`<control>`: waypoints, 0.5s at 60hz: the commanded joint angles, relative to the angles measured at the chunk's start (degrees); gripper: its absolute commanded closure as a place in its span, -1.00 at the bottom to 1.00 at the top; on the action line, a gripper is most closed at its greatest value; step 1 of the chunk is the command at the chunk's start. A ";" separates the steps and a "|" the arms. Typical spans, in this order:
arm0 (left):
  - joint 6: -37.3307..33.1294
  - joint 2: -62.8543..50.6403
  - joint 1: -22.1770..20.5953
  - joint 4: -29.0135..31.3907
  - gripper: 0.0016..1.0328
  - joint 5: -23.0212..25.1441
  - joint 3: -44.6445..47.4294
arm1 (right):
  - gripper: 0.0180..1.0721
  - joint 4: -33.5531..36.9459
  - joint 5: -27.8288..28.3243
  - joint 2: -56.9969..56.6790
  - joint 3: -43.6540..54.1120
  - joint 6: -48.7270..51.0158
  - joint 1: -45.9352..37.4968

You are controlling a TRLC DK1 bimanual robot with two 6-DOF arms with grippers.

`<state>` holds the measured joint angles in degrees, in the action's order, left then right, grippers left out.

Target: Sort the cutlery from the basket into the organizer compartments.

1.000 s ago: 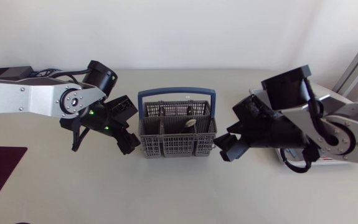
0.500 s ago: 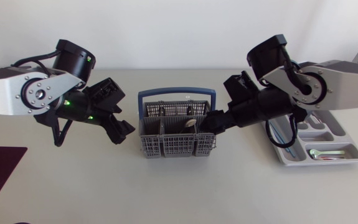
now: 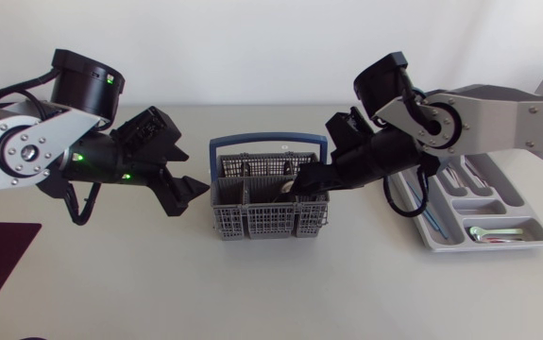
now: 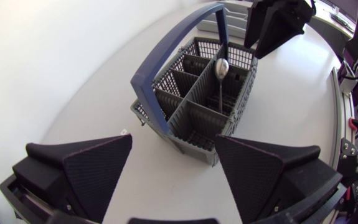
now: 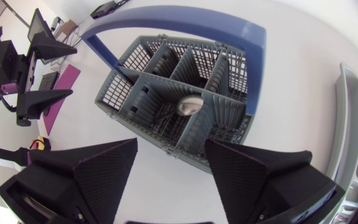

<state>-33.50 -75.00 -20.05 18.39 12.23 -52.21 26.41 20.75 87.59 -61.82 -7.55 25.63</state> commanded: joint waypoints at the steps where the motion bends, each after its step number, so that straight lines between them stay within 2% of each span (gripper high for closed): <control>1: -1.05 0.38 -0.42 -1.25 -0.77 0.87 2.46 | -0.49 0.30 -0.89 1.27 -1.02 -2.12 0.65; 25: -1.57 -4.28 0.89 -4.51 -0.77 1.13 3.43 | -0.49 -4.00 -1.15 4.96 -0.40 -5.28 1.09; 30: -2.19 -6.12 1.33 -4.77 -0.76 1.04 3.60 | -0.49 -7.43 -1.68 4.25 1.44 -5.37 1.36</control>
<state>-34.17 -78.41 -19.51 14.20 13.04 -50.24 21.39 19.66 91.13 -61.69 -11.00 26.30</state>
